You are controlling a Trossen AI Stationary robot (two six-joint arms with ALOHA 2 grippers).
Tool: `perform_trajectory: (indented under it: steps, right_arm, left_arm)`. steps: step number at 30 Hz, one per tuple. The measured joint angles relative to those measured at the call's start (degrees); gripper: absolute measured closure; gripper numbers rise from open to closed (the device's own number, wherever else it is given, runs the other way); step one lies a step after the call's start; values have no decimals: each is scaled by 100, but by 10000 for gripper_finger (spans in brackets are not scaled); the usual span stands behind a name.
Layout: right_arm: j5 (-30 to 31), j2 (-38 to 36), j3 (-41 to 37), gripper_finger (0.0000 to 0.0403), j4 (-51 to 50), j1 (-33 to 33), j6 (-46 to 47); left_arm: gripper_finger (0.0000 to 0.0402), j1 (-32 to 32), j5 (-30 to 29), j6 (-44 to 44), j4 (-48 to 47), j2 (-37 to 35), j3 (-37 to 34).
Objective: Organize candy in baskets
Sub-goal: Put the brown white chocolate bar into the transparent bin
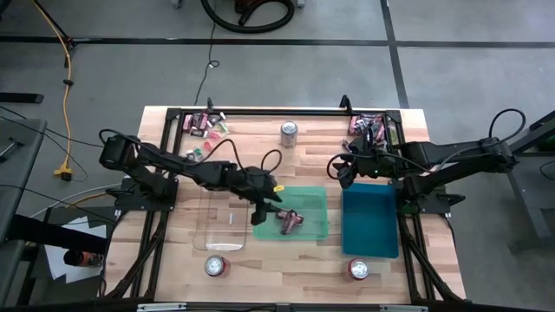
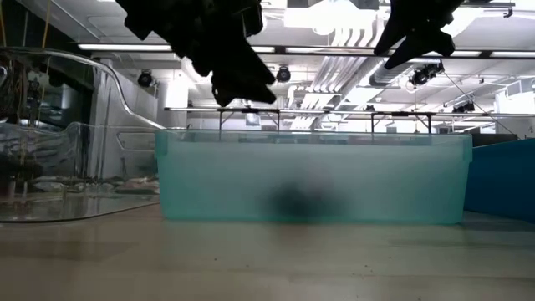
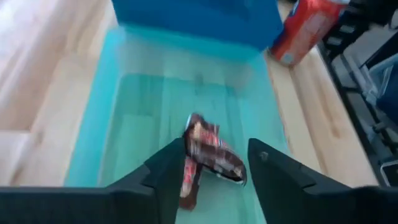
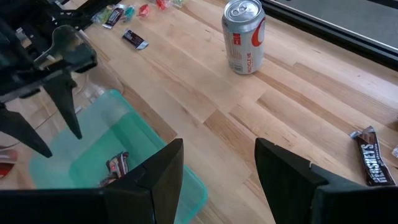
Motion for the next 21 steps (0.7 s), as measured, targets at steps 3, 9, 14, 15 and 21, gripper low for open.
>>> perform_trajectory:
  steps: [3,9,14,15,21]
  right_arm:
    - [-90,0,0,210,1,0,12]
    - [-106,0,0,210,13,2,17]
    - [54,0,0,210,54,0,21]
    - [63,0,0,210,52,0,20]
    - [63,0,0,210,59,2,35]
  left_arm:
    - [216,171,1,111,-321,-336,31]
    - [206,759,-1037,506,-1903,-1407,385]
    - [206,1256,-1953,375,-2727,-2235,402]
    - [206,1344,-1990,359,-2833,-2347,404]
    - [206,1718,-1942,604,-3270,-2731,404]
